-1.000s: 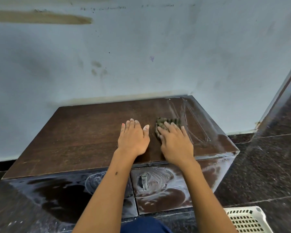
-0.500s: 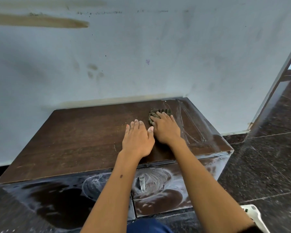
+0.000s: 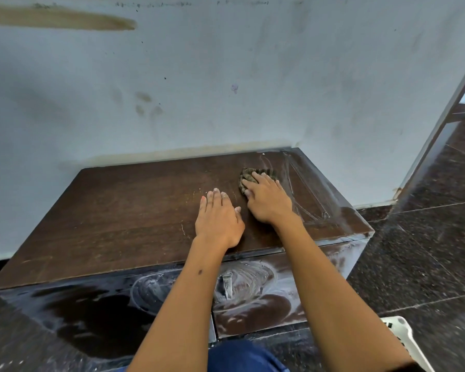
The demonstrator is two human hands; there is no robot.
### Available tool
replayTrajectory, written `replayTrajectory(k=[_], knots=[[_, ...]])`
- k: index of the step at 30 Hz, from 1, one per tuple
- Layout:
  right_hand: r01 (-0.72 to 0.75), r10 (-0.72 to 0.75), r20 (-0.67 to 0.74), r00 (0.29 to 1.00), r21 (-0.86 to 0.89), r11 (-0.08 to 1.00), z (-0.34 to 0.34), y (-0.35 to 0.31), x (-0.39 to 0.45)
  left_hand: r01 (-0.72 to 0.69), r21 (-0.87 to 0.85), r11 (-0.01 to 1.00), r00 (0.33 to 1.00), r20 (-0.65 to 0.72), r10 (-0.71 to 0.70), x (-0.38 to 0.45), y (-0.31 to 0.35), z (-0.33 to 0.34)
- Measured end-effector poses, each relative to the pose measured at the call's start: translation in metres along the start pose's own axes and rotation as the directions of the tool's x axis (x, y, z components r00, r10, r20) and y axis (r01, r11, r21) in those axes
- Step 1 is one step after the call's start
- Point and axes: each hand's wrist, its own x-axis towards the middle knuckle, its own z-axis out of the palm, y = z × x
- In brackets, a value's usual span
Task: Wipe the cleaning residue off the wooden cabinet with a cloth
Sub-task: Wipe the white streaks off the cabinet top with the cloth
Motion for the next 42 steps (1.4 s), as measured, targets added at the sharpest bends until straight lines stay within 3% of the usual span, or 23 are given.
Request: replayTrajectory(k=[7, 15, 19, 25, 31, 36, 42], knots=[[0.001, -0.004, -0.237, 0.972, -0.013, 1.000, 0.010, 0.002, -0.103, -0.006, -0.070, 0.998, 0.998, -0.058, 0.002, 0.004, -0.003, -0.012], [-0.054, 0.052, -0.055, 0.997, -0.031, 0.998, -0.001, 0.009, -0.052, 0.052, -0.207, 0.977, 0.996, -0.054, -0.065, 0.001, -0.015, -0.025], [-0.039, 0.038, -0.011, 0.999, -0.034, 0.999, 0.006, -0.023, -0.023, 0.104, -0.263, 0.959, 0.989, -0.076, -0.129, -0.009, -0.033, -0.039], [0.197, -0.196, 0.051, 0.979, -0.024, 0.980, 0.039, -0.108, -0.056, 0.206, -0.291, 0.934, 0.966, -0.090, -0.242, -0.019, -0.065, -0.057], [0.433, -0.430, 0.146, 0.891, 0.018, 0.901, 0.060, -0.164, -0.061, 0.309, -0.313, 0.898, 0.932, -0.088, -0.351, -0.020, -0.091, -0.071], [0.341, -0.351, 0.161, 0.922, 0.087, 0.936, 0.052, -0.152, -0.008, 0.349, -0.302, 0.887, 0.922, -0.056, -0.382, -0.022, -0.105, -0.061], [0.166, -0.157, 0.147, 0.977, -0.044, 0.985, 0.024, -0.077, 0.037, 0.312, -0.226, 0.923, 0.949, 0.018, -0.316, -0.017, -0.086, -0.041]])
